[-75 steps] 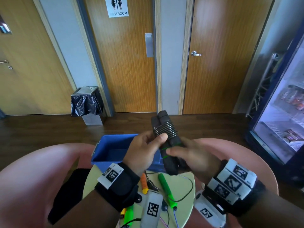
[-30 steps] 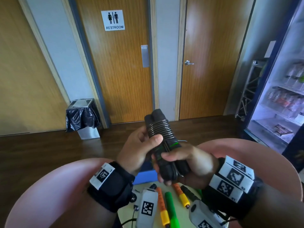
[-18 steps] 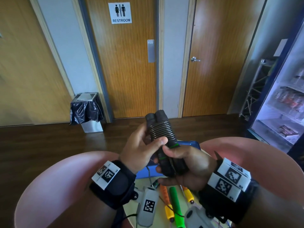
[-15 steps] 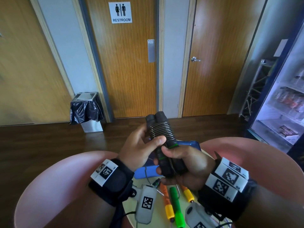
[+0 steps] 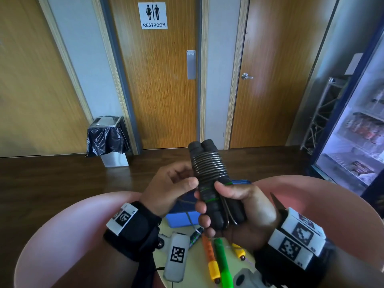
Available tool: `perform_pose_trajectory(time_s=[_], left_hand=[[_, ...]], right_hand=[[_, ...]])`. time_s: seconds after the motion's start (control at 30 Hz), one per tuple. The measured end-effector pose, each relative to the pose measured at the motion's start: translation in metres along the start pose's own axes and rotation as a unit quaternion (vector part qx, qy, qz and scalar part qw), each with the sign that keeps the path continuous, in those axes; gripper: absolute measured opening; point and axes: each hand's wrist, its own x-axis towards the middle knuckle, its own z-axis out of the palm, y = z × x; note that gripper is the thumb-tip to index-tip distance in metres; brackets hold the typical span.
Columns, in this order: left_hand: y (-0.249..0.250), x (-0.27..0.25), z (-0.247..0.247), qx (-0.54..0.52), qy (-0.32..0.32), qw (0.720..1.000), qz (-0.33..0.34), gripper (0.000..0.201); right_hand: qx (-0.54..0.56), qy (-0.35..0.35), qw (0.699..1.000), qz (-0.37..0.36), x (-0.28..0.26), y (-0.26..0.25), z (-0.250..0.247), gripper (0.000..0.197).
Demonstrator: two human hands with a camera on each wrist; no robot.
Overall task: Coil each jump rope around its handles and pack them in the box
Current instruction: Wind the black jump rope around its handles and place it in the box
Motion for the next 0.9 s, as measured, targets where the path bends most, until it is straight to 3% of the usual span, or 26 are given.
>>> perform_pose_trajectory(time_s=[0.13,0.27,0.47,0.6,0.73,0.9], left_hand=[[-0.002,-0.003,-0.014,0.196,0.03,0.98,0.018,0.032],[0.0,-0.002,-0.018,0.259,0.025,0.964,0.057,0.039],[-0.002,-0.002,-0.026,0.3,0.031,0.952,0.062,0.042],[-0.015,-0.008,-0.019,0.283,0.069,0.955,0.056,0.041],[-0.03,-0.018,-0.005,0.162,0.132,0.978,0.015,0.035],[-0.035,-0.02,0.002,0.064,0.137,0.988,-0.013,0.032]], right_hand=[[-0.033,0.058,0.998,-0.021,0.001,-0.001,-0.003,0.055],[-0.049,0.12,0.991,-0.026,0.0,0.0,-0.002,0.038],[-0.083,0.185,0.979,-0.006,-0.002,0.0,-0.01,0.039],[-0.073,0.166,0.983,-0.009,-0.002,0.002,-0.009,0.037],[-0.065,0.128,0.989,-0.025,0.0,0.006,-0.004,0.036],[-0.048,0.099,0.993,-0.053,0.0,0.011,0.0,0.045]])
